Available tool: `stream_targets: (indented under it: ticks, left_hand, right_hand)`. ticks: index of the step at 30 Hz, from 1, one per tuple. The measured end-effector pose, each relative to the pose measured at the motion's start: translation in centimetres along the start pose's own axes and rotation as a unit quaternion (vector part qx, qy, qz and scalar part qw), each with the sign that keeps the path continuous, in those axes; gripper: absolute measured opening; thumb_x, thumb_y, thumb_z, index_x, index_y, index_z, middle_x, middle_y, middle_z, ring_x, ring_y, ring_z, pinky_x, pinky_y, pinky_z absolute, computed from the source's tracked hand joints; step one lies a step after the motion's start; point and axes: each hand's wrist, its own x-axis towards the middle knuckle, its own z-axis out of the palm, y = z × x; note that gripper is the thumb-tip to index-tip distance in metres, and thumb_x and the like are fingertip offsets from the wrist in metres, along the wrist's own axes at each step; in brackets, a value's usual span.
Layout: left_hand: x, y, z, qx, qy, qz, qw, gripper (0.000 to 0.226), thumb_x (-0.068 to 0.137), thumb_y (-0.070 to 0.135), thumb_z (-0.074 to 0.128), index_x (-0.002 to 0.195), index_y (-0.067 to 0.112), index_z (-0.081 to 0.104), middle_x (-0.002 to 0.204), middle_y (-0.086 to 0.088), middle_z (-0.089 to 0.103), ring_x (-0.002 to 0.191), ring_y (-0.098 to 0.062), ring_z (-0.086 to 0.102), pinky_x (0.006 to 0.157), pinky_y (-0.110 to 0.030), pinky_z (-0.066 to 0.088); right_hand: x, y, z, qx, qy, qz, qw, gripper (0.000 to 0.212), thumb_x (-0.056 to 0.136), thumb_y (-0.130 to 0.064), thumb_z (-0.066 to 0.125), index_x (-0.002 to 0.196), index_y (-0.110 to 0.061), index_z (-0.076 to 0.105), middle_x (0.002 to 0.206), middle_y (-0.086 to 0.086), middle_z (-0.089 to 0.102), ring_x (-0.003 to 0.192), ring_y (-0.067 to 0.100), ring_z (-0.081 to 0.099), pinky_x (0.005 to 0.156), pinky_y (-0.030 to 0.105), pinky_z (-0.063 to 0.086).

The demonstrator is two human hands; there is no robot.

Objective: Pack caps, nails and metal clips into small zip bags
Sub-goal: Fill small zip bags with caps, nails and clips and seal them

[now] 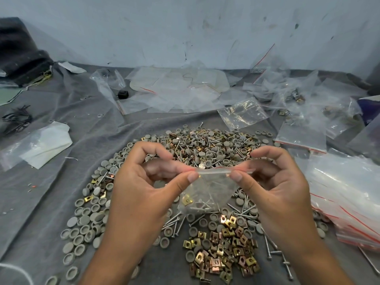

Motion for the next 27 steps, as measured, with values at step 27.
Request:
stream_targets:
  ticks: [27]
  left_hand:
    - [-0.6,-0.6,0.7,0.039,-0.066,0.045,0.996,0.039,0.078,0.039,0.081,0.104,0.036,0.052,0.100,-0.001,0.077,0.093,-0.027,0.074,0.074,-0.033,0.058]
  right_hand:
    - [-0.9,-0.6,1.3,-0.060,-0.040,-0.041,0.997,0.030,0.090,-0.036,0.071,0.115,-0.042,0.057,0.102,-0.007,0.074,0.101,0.017,0.070,0.077,0.021,0.057]
